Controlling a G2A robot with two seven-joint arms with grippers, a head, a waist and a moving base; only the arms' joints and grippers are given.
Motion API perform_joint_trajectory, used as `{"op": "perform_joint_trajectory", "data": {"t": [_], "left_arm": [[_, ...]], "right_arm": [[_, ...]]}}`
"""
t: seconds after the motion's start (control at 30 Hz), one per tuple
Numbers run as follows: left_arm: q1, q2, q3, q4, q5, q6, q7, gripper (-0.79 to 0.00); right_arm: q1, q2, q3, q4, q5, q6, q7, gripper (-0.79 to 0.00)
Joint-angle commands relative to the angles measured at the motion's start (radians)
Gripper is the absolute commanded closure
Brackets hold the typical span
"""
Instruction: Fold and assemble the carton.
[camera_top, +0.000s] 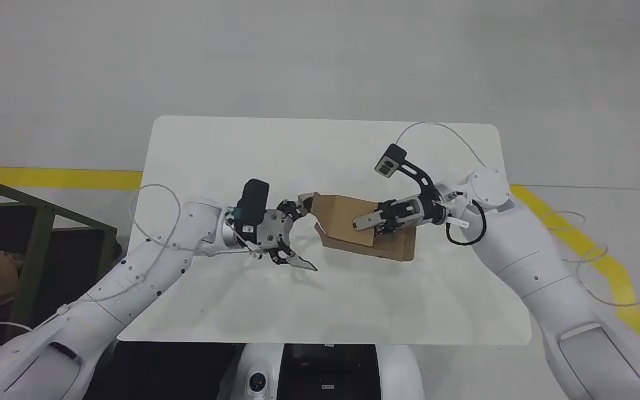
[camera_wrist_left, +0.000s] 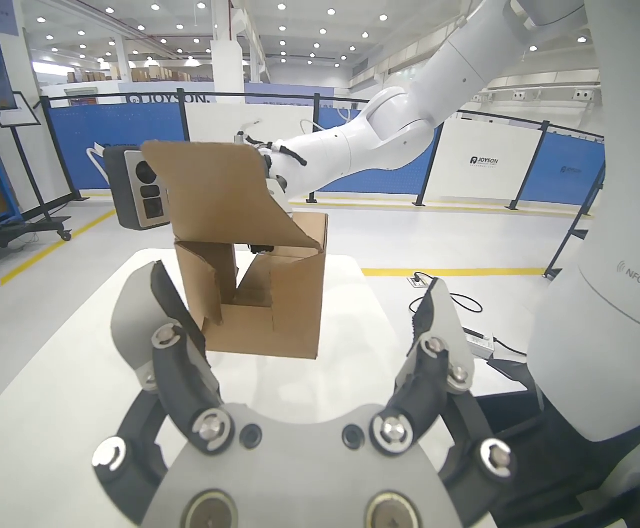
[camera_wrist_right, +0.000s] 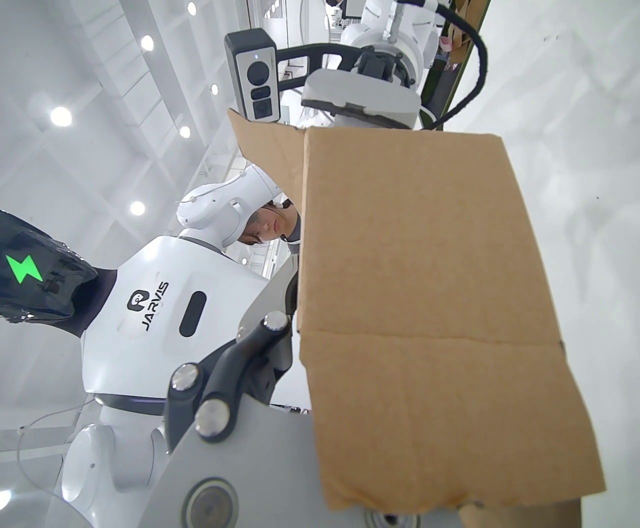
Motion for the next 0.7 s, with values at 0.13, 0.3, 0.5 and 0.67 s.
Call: {"op": "perform_joint_trajectory", "data": {"t": [0.13,0.3,0.5,0.67], "left_arm": [[0.009,0.026,0.044,-0.013,-0.223,0.000,0.049,-0.785],[-0.031,0.066,0.084,-0.032,-0.425,0.000,-0.081,-0.785],[-0.068,0.104,0.145,-0.053,-0.827,0.000,-0.374,-0.785],[-0.106,0.132,0.179,-0.049,-1.194,0.000,-0.704,-0.785]], "right_arm": [[0.003,0.002,-0.006,0.007,-0.029,0.000,0.000,0.000],[0.006,0.001,-0.016,0.014,-0.042,0.000,0.000,0.000],[0.012,0.000,-0.019,0.021,-0.064,0.000,0.000,0.000],[0.014,-0.001,-0.017,0.028,-0.089,-0.002,-0.002,0.000]]}}
